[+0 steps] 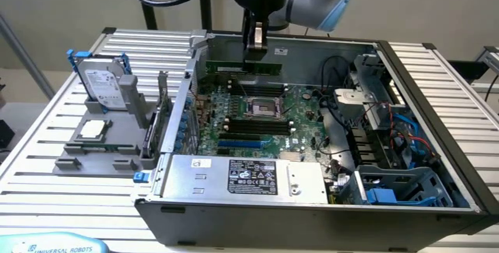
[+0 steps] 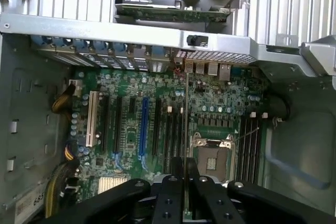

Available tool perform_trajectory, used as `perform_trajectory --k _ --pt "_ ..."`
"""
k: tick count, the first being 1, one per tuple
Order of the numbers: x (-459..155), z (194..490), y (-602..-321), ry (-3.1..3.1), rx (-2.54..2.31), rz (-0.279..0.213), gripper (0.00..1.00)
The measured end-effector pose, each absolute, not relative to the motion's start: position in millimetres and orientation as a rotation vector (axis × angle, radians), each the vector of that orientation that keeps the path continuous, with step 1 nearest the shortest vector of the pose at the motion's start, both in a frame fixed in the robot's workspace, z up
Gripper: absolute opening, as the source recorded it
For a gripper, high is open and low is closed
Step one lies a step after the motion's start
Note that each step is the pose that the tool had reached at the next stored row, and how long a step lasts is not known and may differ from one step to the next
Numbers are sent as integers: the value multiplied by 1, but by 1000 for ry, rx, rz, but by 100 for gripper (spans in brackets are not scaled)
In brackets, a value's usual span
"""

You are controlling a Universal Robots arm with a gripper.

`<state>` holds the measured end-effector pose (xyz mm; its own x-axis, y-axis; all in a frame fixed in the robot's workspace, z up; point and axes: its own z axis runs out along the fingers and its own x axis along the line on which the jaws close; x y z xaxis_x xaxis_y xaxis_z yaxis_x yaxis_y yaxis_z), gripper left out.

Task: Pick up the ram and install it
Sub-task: 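Pick up the ram and move it above insertion slot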

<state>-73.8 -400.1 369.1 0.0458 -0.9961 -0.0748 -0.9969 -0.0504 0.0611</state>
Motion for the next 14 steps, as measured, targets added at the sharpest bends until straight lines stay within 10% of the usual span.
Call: perform_trajectory --k 14 --pt "-35 344 -379 2167 -2260 152 14"
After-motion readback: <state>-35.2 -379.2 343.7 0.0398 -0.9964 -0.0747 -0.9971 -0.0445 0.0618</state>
